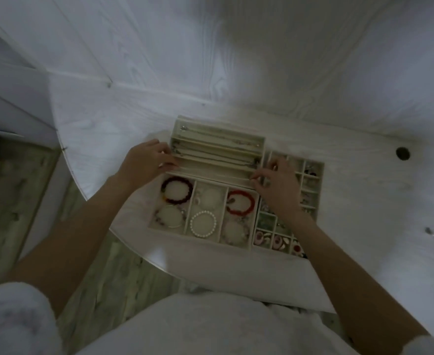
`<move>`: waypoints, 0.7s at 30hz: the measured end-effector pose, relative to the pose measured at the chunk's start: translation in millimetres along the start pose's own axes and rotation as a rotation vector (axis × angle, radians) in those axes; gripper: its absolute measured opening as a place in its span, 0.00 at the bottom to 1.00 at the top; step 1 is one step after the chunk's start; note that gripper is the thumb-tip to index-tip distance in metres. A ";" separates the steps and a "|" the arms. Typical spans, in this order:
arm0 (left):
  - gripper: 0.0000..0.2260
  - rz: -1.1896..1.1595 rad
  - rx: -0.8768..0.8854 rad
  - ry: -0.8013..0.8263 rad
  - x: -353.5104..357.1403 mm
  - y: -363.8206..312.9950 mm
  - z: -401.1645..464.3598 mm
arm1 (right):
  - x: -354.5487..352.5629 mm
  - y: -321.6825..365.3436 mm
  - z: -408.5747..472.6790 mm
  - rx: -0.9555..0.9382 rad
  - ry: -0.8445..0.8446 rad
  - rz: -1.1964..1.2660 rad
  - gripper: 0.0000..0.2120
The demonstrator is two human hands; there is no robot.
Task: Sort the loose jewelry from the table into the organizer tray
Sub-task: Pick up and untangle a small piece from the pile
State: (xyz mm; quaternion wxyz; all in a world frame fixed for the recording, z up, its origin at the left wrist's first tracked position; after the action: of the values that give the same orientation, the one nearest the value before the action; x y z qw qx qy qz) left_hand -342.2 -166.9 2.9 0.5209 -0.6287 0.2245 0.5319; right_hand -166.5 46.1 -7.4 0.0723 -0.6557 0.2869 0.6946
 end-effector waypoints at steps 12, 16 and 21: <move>0.07 0.115 0.156 0.204 20.5 -5.0 22.5 | 11.0 27.5 14.7 -0.184 0.038 -0.275 0.04; 0.06 0.195 0.200 0.222 23.7 -6.4 24.3 | 17.4 37.8 17.4 -0.289 0.092 -0.406 0.04; 0.06 0.275 0.228 0.217 23.6 -7.5 23.0 | 18.3 40.9 15.0 -0.353 0.094 -0.513 0.06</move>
State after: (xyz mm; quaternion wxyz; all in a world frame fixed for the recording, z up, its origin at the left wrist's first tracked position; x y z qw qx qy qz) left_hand -338.0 -137.3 -12.7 0.4839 -0.5829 0.4217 0.4983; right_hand -201.4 14.8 -12.7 0.1171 -0.7405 -0.0100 0.6617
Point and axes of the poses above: each hand's wrist, its own z-axis towards the middle knuckle, its own x-axis out of the palm, y = z × x, the point moved 8 cm from there along z, towards the middle knuckle, and after that the axes turned 9 degrees about -z, right-handed, at the moved point
